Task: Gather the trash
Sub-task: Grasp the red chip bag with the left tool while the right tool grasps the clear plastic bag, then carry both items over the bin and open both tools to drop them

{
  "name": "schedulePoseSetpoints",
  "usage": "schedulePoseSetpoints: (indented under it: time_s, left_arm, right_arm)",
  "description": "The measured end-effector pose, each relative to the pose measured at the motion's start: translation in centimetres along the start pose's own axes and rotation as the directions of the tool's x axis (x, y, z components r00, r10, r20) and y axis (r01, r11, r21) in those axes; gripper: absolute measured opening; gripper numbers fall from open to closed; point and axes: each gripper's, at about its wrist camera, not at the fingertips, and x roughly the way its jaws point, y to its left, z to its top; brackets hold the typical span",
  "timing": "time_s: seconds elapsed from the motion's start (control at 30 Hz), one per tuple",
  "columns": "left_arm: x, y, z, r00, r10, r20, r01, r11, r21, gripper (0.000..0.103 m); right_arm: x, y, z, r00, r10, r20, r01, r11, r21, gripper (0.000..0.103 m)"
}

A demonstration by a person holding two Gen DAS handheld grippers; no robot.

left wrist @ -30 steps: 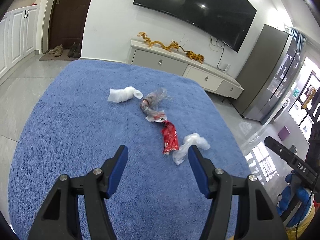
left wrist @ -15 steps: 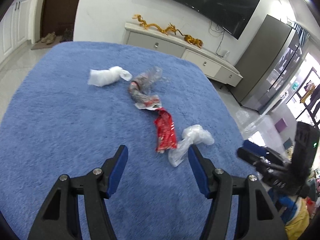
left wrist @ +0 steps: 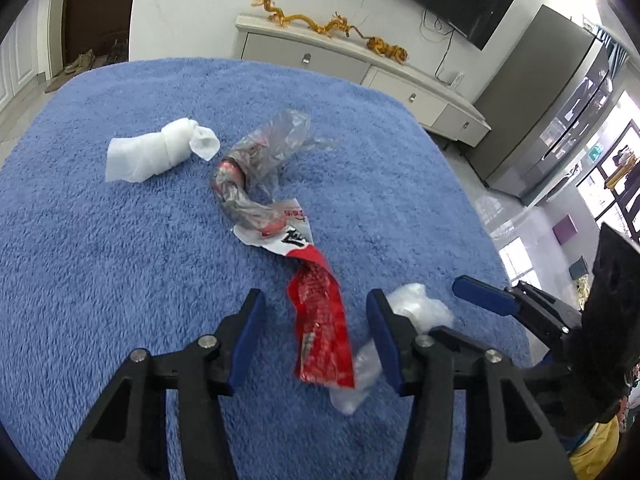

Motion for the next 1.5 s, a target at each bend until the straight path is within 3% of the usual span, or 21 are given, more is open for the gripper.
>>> schedulePoseSetpoints:
  time_s: [0.1, 0.2, 0.23, 0.43, 0.87, 1.17, 1.37, 1.5]
  left_arm:
    - [0.6, 0.3, 0.2, 1.0, -0.008, -0.015, 0.008, 1.0, -0.008, 0.032]
    - [0.6, 0.3, 0.1, 1.0, -0.014, -0.019, 0.014, 1.0, 0.002, 0.025]
    - [0.5, 0.5, -0.1, 1.0, -0.015, -0.018, 0.015, 1.0, 0.008, 0.023]
    - [-1.3, 0.4, -0.9, 0.999, -0.033, 0.017, 0.033, 0.999, 0.028, 0.021]
    - [-7.6, -0.1, -3.5, 0.994, -0.023, 0.109, 0.017, 0.998, 0.055, 0.021]
    - [-12.8, -1.4, -4.4, 0.981, -0.028, 0.19, 0.011, 0.996, 0.088, 0.021]
    - [-15.1, -6.1, -3.7, 0.971, -0.079, 0.226, 0.037, 0.982, 0.184, 0.021]
    - [-14.6, -9.8, -2.6, 0.969, -0.107, 0.221, 0.053, 0.97, 0.239, 0.021]
  right_arm:
    - [0.8, 0.6, 0.3, 1.0, 0.014, -0.012, -0.014, 0.999, -0.036, 0.054]
    - [1.5, 1.5, 0.0, 1.0, 0.003, -0.031, -0.006, 0.997, -0.075, 0.04]
    - [1.6, 1.7, -0.2, 0.999, 0.005, -0.034, -0.008, 0.997, -0.078, 0.031]
    - [0.3, 2.1, -0.9, 1.0, -0.017, 0.01, 0.018, 0.998, -0.057, 0.024]
    - [-7.0, 2.5, -2.8, 0.989, -0.063, 0.131, 0.06, 0.998, 0.024, 0.023]
    - [-12.4, 2.7, -4.0, 0.966, -0.102, 0.237, 0.084, 0.993, 0.085, 0.023]
    - [-15.7, 1.5, -4.9, 0.943, -0.146, 0.301, 0.106, 0.984, 0.144, 0.023]
    - [-18.3, -1.0, -5.8, 0.921, -0.191, 0.34, 0.121, 0.969, 0.216, 0.023]
